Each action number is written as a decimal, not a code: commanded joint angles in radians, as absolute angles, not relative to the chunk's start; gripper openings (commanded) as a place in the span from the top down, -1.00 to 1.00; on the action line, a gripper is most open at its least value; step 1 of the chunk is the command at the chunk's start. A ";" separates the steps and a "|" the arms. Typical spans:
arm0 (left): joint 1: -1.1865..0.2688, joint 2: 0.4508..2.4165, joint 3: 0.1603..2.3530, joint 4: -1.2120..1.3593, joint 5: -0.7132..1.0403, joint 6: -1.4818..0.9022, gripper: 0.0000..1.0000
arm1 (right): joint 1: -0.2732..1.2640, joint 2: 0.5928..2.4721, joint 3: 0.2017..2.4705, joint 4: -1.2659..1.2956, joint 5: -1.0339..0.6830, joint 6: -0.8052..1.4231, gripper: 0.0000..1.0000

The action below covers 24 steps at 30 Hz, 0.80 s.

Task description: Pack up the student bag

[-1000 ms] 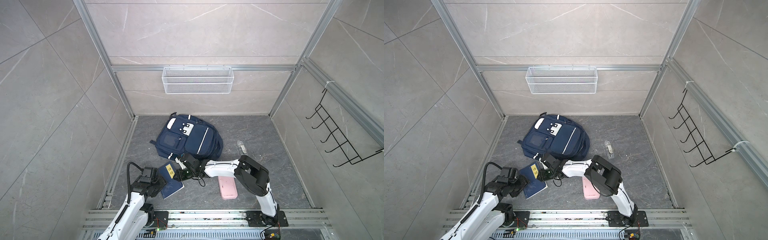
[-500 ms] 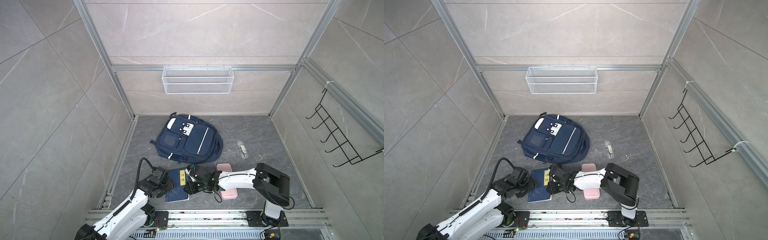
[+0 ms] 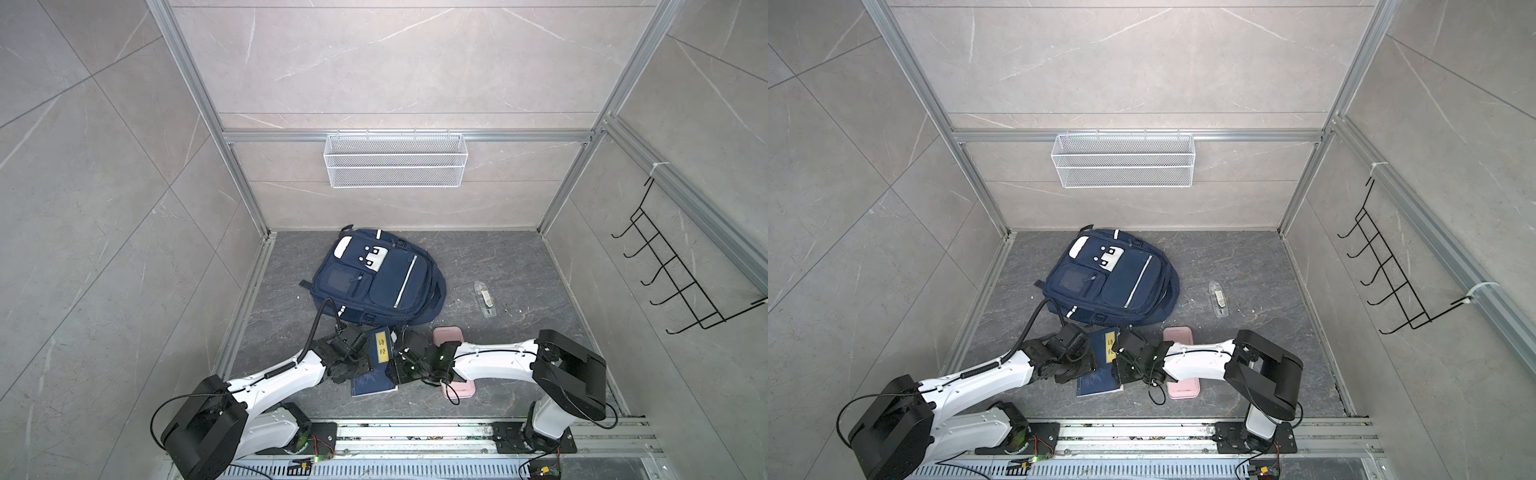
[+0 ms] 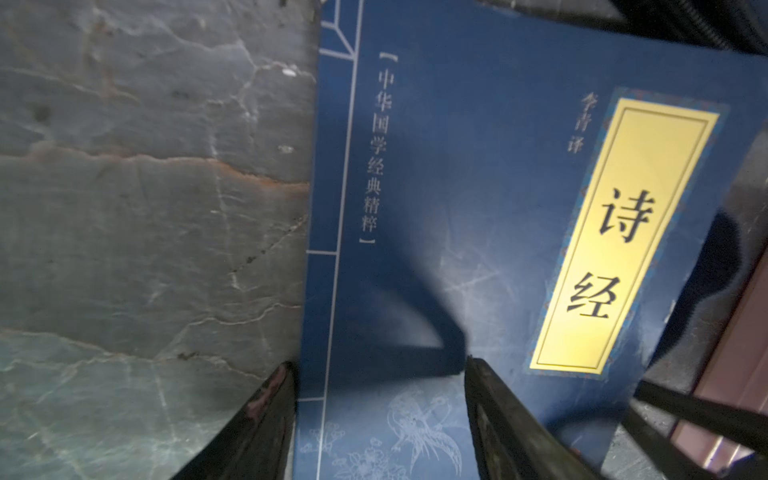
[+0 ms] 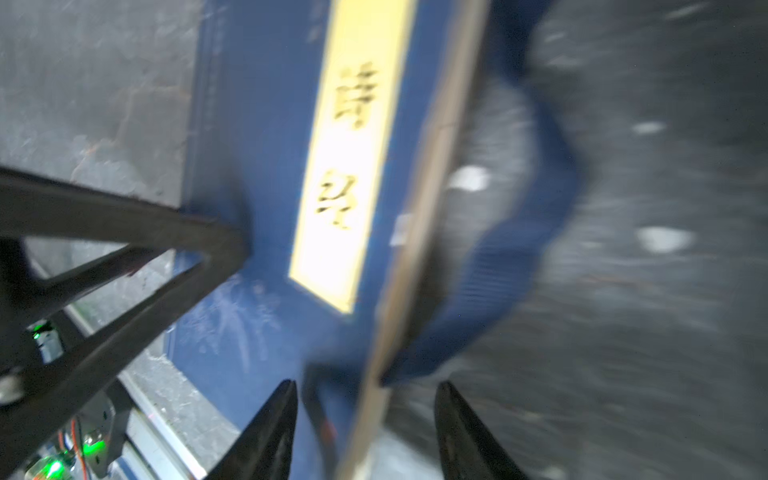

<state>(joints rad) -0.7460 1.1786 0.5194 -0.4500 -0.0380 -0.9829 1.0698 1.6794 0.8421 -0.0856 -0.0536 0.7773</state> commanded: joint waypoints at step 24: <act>-0.716 1.211 0.455 -0.357 0.059 -0.862 -0.39 | 0.957 1.753 0.854 -0.099 -0.169 0.689 -0.18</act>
<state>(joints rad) -0.7181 1.1843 0.5014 -0.3775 -0.0116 -0.8928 0.9577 1.7123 0.8642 -0.0528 -0.1413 0.7059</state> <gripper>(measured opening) 0.693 0.591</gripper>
